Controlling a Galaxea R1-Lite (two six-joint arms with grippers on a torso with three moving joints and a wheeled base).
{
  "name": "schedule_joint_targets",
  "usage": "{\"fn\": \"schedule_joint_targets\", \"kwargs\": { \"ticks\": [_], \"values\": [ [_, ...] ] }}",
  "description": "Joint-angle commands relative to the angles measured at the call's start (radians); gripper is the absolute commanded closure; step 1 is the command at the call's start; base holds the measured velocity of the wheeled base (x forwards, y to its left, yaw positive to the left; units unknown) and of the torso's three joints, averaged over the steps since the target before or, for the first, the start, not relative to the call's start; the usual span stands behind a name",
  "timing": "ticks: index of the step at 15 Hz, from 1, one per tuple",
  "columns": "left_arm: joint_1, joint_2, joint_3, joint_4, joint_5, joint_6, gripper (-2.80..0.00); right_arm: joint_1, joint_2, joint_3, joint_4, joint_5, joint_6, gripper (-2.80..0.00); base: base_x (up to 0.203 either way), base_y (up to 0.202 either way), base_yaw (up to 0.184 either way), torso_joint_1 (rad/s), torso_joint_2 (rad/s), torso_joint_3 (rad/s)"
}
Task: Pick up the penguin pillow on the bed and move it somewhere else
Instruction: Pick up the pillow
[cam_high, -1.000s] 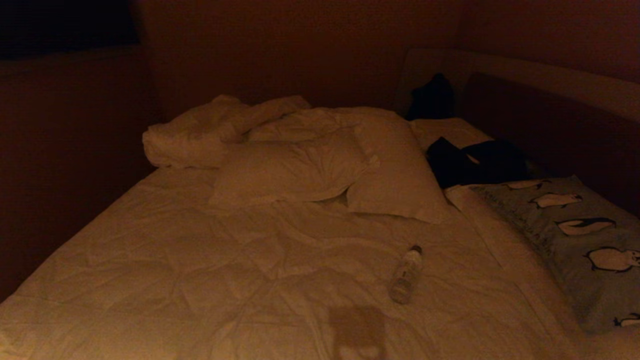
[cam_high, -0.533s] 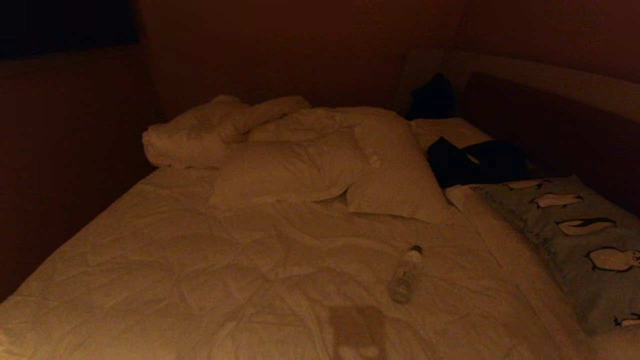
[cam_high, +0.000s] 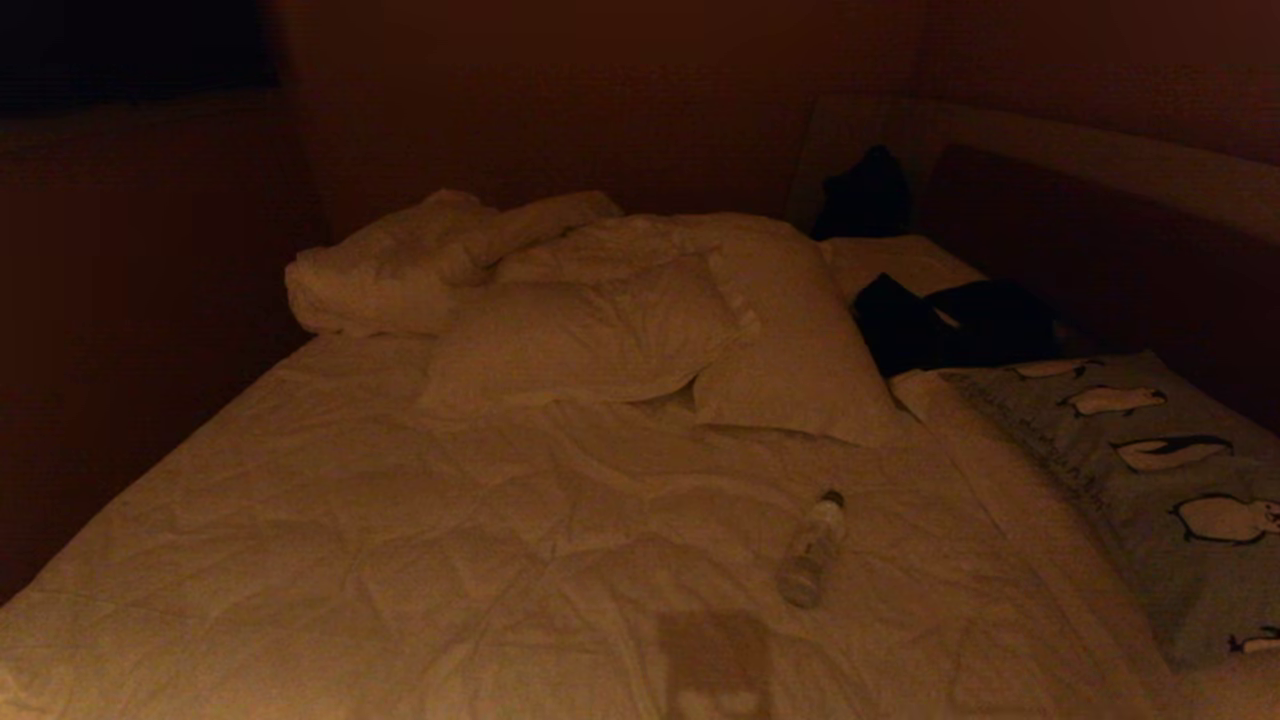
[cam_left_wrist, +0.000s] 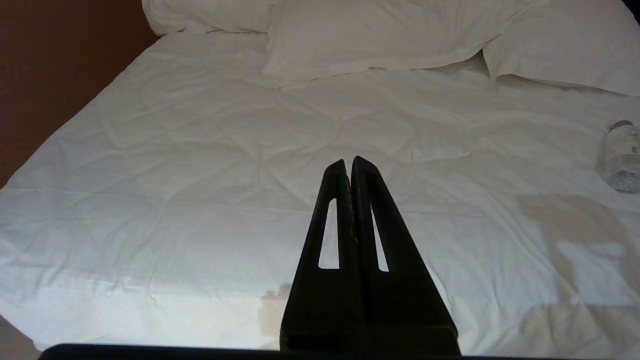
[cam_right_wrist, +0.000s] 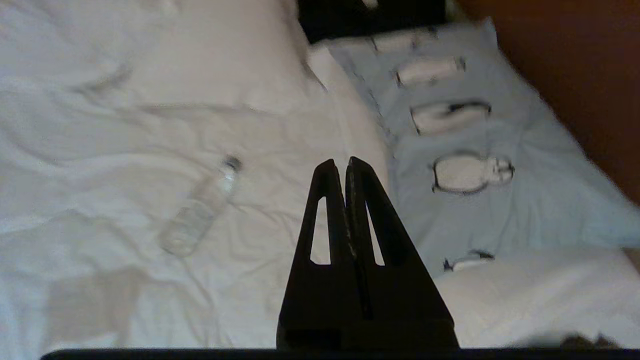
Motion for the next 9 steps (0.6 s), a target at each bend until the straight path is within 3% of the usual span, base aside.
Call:
{"fn": "schedule_joint_targets", "kwargs": {
  "ticks": [1,7,9],
  "values": [
    [0.001,-0.001,0.000,0.000,0.000,0.000,0.00,-0.031,0.149,-0.009,-0.066,-0.001,0.005,0.00,0.000,0.000,0.000,0.000,0.00,0.000],
    [-0.001,-0.001,0.000,0.000,0.000,0.000,0.00,-0.138,0.524,-0.026,-0.343,-0.008,0.046,0.00,0.000,0.000,0.000,0.000,0.00,0.000],
    [0.001,0.000,0.000,0.000,0.000,0.000,0.00,-0.155,0.644,-0.063,-0.444,-0.046,0.046,0.00,0.000,0.000,0.000,0.000,0.00,0.000]
  ]
}}
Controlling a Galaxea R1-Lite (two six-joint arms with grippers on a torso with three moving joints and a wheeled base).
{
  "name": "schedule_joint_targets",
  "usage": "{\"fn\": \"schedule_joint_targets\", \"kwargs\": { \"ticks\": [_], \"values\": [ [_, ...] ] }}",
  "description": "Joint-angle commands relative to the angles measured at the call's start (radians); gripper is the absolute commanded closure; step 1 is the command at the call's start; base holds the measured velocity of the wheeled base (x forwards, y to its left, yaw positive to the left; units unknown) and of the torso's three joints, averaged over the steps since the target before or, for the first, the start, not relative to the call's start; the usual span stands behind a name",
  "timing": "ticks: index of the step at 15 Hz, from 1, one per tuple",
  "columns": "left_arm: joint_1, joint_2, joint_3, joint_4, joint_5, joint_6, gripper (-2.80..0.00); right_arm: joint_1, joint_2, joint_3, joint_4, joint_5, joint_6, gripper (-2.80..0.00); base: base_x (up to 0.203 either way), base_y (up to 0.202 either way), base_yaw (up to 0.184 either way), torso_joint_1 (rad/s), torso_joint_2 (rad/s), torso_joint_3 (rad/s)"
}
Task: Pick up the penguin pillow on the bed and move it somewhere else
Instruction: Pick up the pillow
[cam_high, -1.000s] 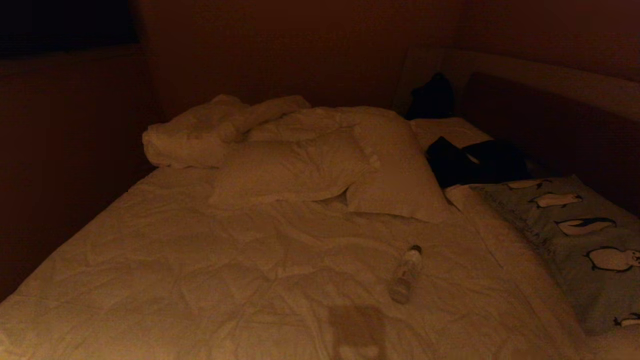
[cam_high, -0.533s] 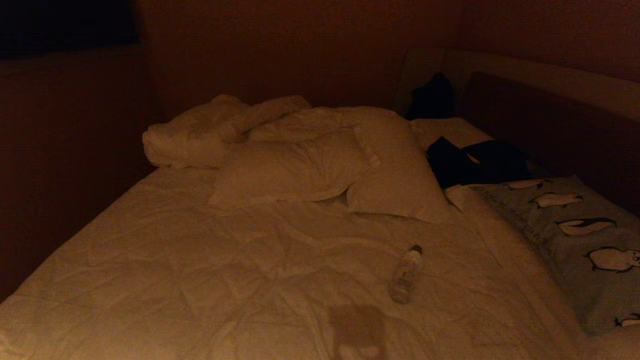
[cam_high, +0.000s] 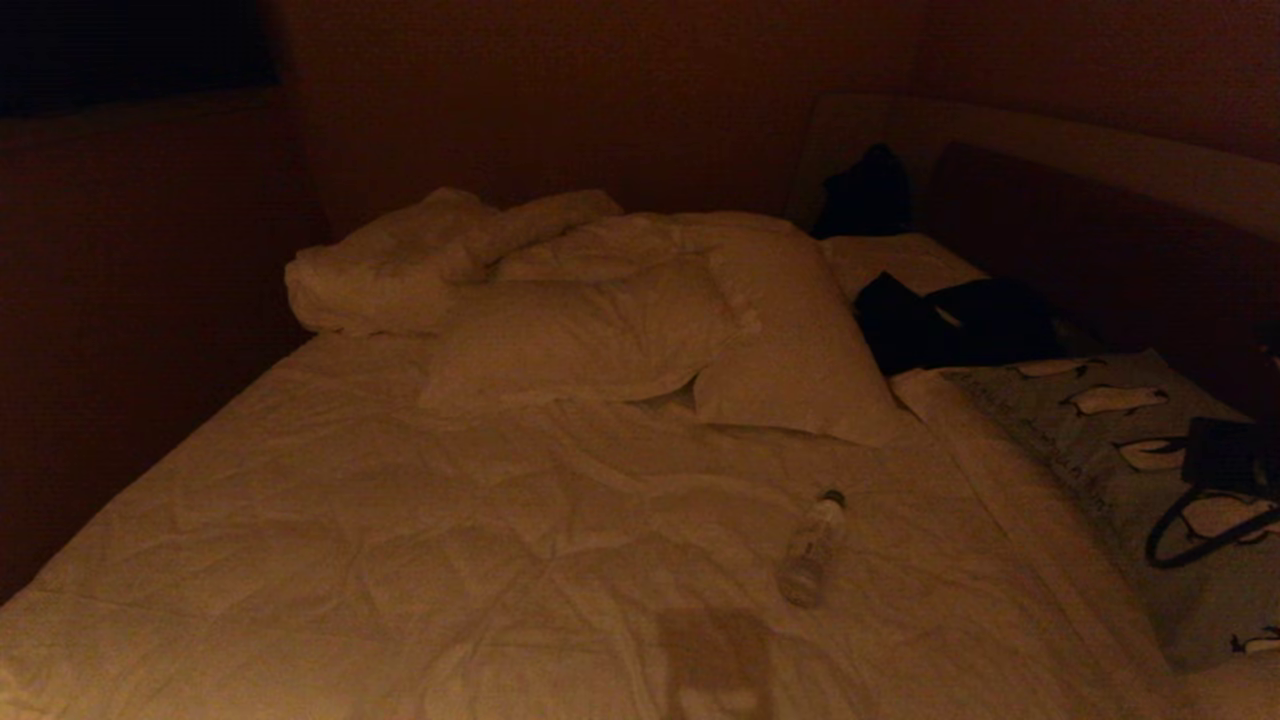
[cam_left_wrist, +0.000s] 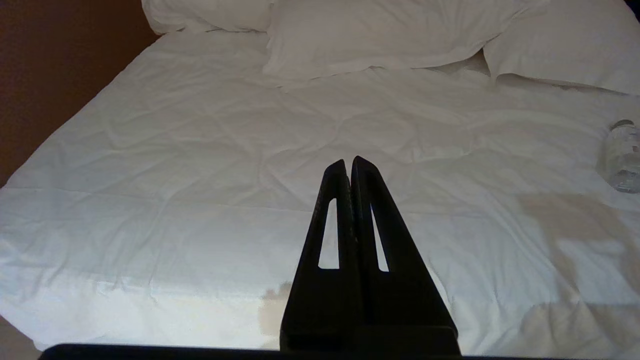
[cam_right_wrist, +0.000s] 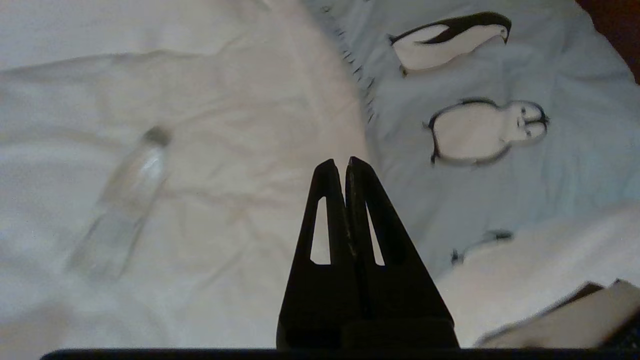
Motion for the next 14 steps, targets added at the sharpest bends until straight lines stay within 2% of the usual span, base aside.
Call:
{"fn": "schedule_joint_targets", "kwargs": {
  "ticks": [1,3,4,7,14],
  "values": [
    [0.001,0.000,0.000,0.000,0.000,0.000,0.00,-0.014,0.160,-0.047,-0.203,-0.048,-0.003,0.00,0.000,0.000,0.000,0.000,0.00,0.000],
    [0.001,0.000,0.000,0.000,0.000,0.000,0.00,-0.042,0.231,-0.108,-0.219,-0.067,-0.006,0.00,0.000,0.000,0.000,0.000,0.00,0.000],
    [0.001,0.000,0.000,0.000,0.000,0.000,0.00,-0.062,0.264,-0.146,-0.220,-0.069,-0.007,-2.80,0.000,0.000,0.000,0.000,0.00,0.000],
    [0.000,0.000,0.000,0.000,0.000,0.000,0.00,-0.118,0.357,-0.215,-0.219,-0.071,-0.006,-2.80,0.000,0.000,0.000,0.000,0.00,0.000],
    [0.001,-0.001,0.000,0.000,0.000,0.000,0.00,-0.158,0.544,-0.340,-0.216,-0.072,0.001,-2.80,0.000,0.000,0.000,0.000,0.00,0.000]
  ]
}}
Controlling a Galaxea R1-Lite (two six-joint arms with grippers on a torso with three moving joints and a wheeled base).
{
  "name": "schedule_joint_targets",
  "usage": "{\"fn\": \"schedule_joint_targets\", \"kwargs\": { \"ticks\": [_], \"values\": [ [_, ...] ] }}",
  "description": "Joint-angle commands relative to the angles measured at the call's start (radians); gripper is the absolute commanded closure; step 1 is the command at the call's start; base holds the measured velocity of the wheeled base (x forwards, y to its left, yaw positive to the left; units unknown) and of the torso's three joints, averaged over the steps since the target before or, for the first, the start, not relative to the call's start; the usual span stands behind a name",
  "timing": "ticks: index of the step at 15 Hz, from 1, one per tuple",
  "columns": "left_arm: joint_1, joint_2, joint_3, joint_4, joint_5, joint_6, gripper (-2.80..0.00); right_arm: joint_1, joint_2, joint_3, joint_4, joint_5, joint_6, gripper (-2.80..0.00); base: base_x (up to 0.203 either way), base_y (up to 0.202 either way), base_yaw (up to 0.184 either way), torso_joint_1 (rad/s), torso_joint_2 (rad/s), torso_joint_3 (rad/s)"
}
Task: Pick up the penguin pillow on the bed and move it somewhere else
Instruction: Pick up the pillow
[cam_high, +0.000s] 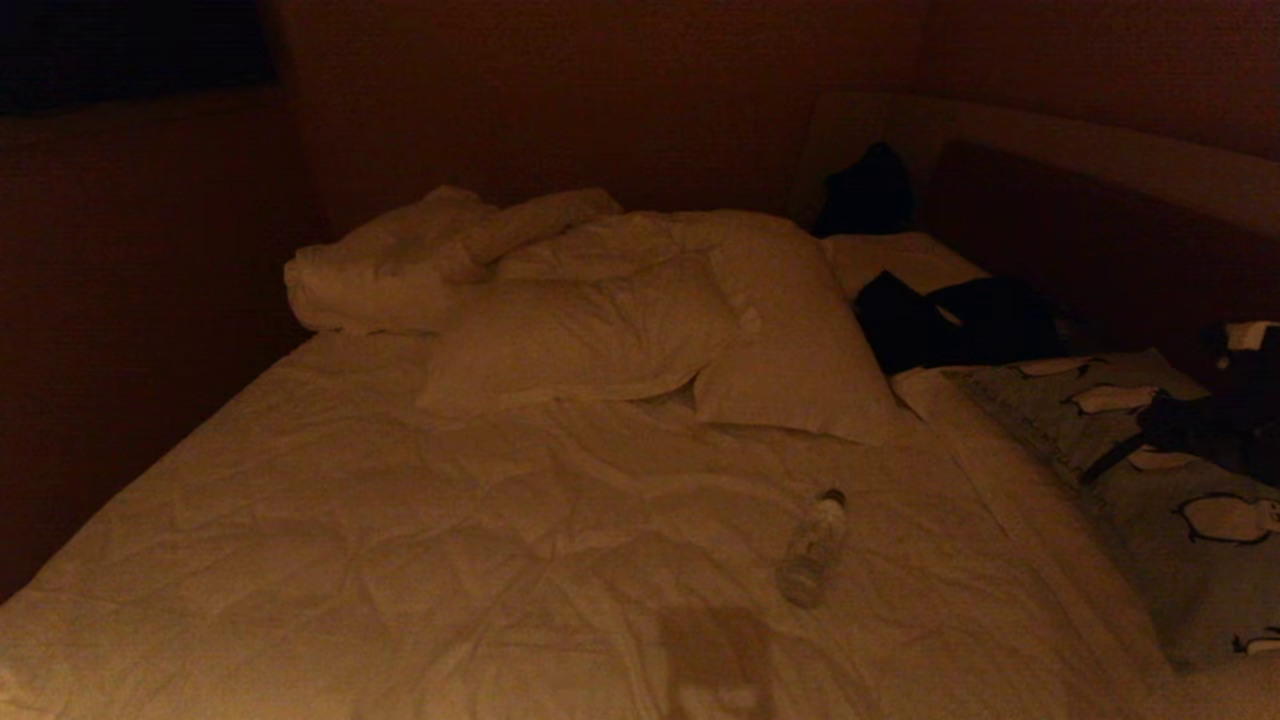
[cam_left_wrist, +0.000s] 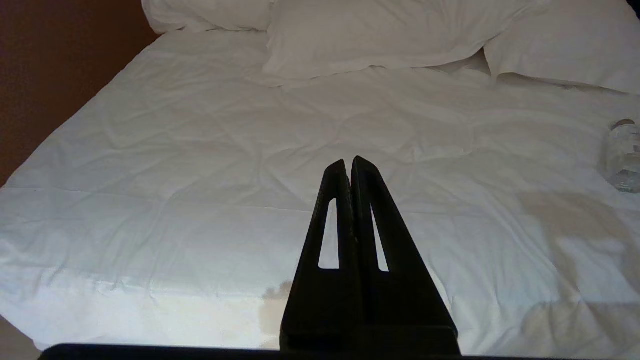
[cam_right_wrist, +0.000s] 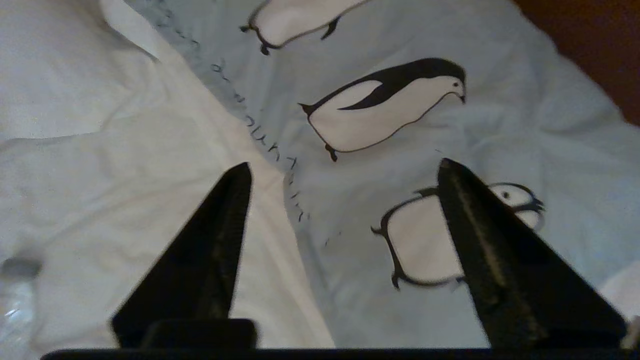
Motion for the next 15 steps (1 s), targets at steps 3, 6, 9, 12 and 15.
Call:
{"fn": "schedule_joint_targets", "kwargs": {
  "ticks": [3,6,9,12,15],
  "values": [
    [0.000,0.000,0.000,0.000,0.000,0.000,0.00,-0.030,0.099,-0.062,-0.002,-0.002,-0.001,-2.80,0.000,0.000,0.000,0.000,0.00,0.000],
    [0.000,-0.001,0.000,0.000,0.000,0.000,0.00,-0.055,0.130,-0.091,-0.001,-0.001,-0.002,-2.80,0.000,0.000,0.000,0.000,0.00,0.000],
    [0.000,0.000,0.000,0.000,0.000,0.000,0.00,-0.083,0.155,-0.107,-0.002,-0.001,-0.004,-2.80,0.000,0.000,0.000,0.000,0.00,0.000],
    [0.001,0.000,0.000,0.000,0.000,0.000,0.00,-0.113,0.182,-0.130,-0.002,-0.001,-0.005,-2.80,0.000,0.000,0.000,0.000,0.00,0.000],
    [0.001,0.000,0.000,0.000,0.000,0.000,0.00,-0.139,0.207,-0.145,-0.002,-0.001,-0.007,-2.80,0.000,0.000,0.000,0.000,0.00,0.000]
  ]
}}
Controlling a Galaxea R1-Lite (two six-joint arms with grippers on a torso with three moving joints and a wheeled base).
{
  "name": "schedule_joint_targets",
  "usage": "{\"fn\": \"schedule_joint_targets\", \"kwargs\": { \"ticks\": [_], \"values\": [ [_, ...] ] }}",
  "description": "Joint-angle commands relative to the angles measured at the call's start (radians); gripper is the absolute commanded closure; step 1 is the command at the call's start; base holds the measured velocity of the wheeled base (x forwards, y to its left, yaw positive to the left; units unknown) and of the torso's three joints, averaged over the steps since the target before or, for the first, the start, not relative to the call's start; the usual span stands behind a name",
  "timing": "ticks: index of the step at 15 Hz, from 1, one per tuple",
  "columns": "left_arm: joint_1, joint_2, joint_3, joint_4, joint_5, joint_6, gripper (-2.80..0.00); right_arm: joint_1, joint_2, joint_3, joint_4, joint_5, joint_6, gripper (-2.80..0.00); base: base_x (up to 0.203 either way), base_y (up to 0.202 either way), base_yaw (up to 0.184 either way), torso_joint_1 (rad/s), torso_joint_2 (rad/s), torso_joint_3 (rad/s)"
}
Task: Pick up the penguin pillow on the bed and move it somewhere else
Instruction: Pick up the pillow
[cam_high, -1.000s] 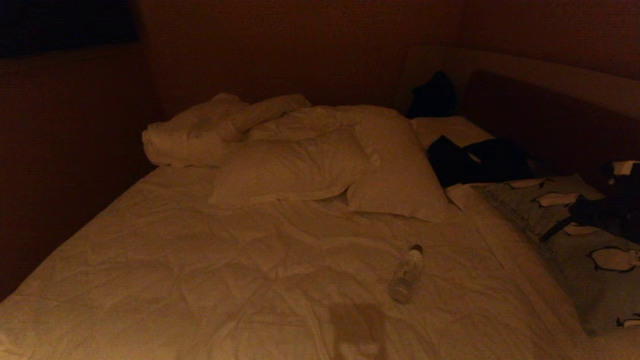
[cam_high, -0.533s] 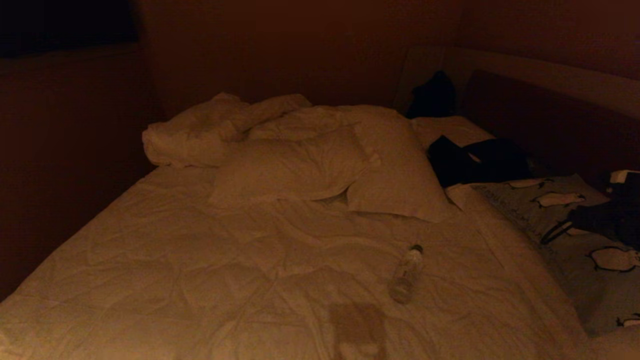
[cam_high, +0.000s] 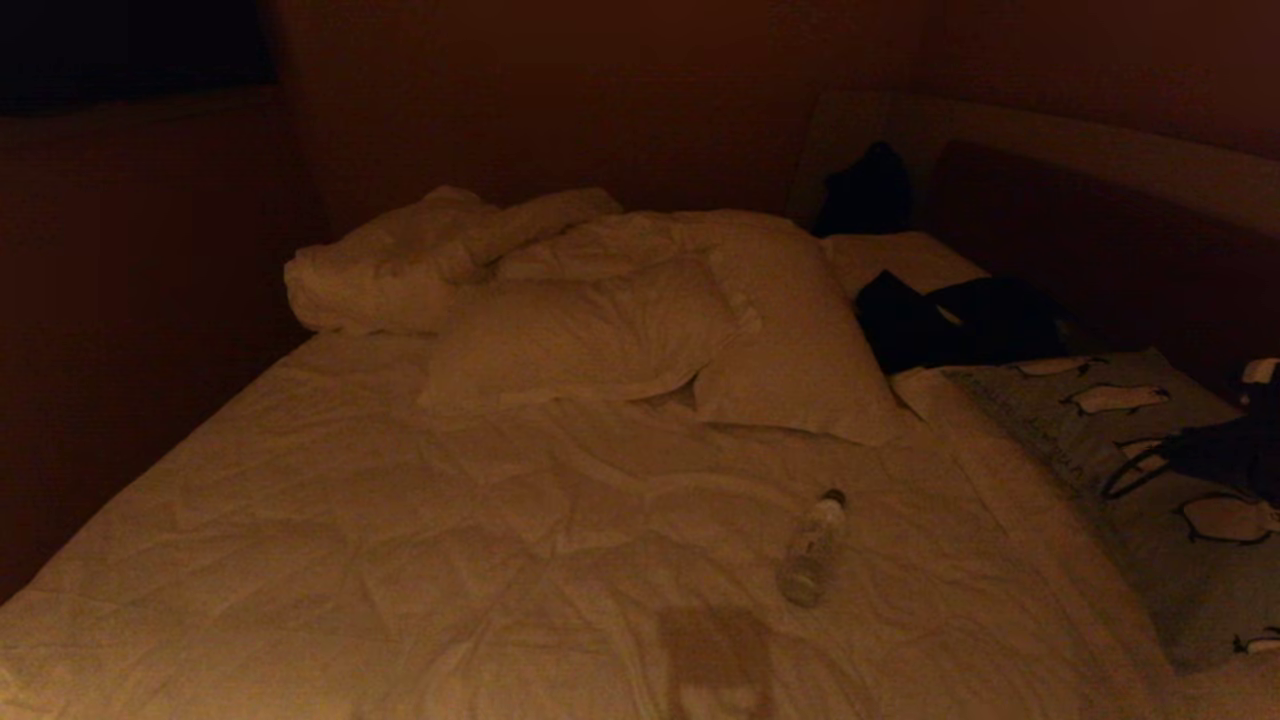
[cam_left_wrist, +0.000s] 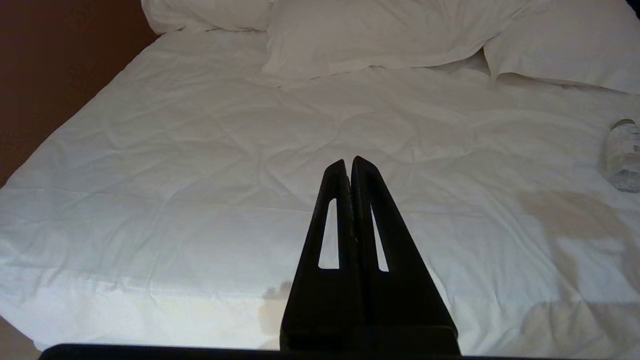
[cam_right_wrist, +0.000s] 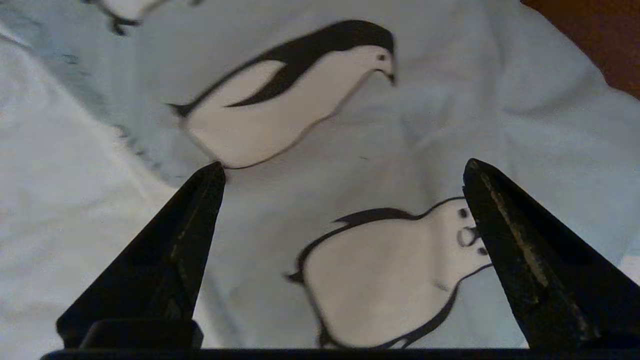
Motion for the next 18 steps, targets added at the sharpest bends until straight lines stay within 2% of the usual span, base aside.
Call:
{"fn": "schedule_joint_targets", "kwargs": {
  "ticks": [1,5,14,18],
  "values": [
    [0.000,0.000,0.000,0.000,0.000,0.000,0.00,-0.016,0.019,-0.005,-0.006,-0.001,-0.005,-2.80,0.000,0.000,0.000,0.000,0.00,0.000],
    [0.001,-0.001,0.000,0.000,0.000,0.000,0.00,-0.051,0.040,-0.006,-0.011,0.005,-0.030,-2.80,0.000,0.000,0.000,0.000,0.00,0.000],
    [0.001,0.000,0.000,0.000,0.000,0.000,0.00,-0.051,0.156,-0.017,-0.039,0.012,-0.021,-2.80,0.000,0.000,0.000,0.000,0.00,0.000],
    [0.001,-0.001,0.000,0.000,0.000,0.000,0.00,-0.050,0.217,-0.038,-0.038,0.047,-0.021,-2.80,0.000,0.000,0.000,0.000,0.00,0.000]
  ]
}}
